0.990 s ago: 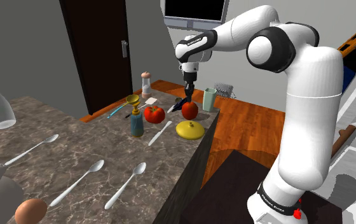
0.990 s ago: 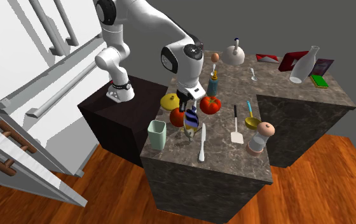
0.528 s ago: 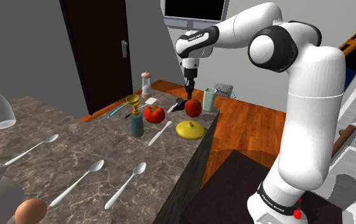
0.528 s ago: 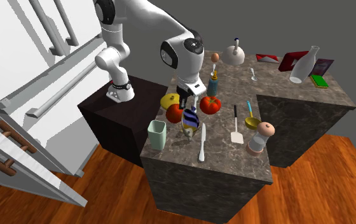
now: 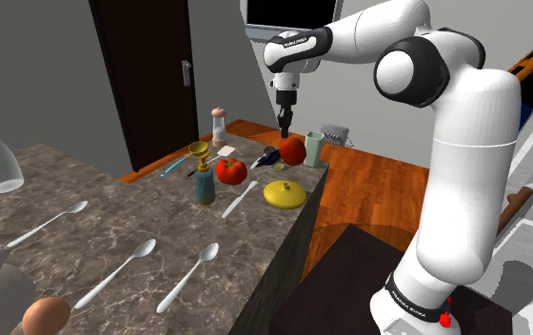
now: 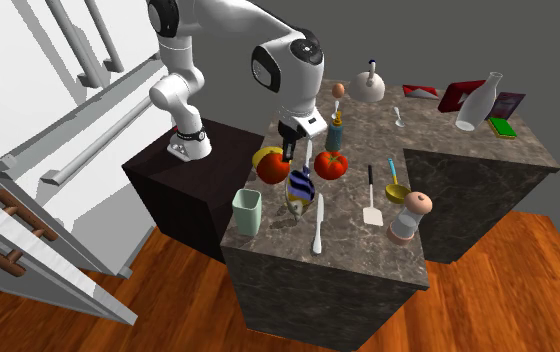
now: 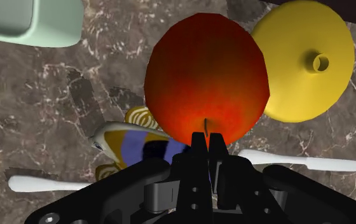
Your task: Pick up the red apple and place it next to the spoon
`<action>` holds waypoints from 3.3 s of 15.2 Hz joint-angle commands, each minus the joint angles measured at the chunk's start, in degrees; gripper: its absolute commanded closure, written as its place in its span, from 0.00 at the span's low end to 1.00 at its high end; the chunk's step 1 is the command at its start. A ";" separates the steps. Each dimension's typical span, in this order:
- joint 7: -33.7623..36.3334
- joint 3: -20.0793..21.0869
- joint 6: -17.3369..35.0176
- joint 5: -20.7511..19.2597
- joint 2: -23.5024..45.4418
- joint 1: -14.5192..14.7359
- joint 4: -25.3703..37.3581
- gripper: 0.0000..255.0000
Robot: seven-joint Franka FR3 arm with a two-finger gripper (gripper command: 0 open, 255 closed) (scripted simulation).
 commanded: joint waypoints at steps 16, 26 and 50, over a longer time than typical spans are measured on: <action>0.62 -0.33 -13.29 -0.02 0.29 -0.85 13.60 1.00; 5.72 1.11 -15.20 -1.39 -6.08 2.89 9.79 1.00; 38.52 18.66 -6.88 0.65 -29.13 18.92 -17.68 1.00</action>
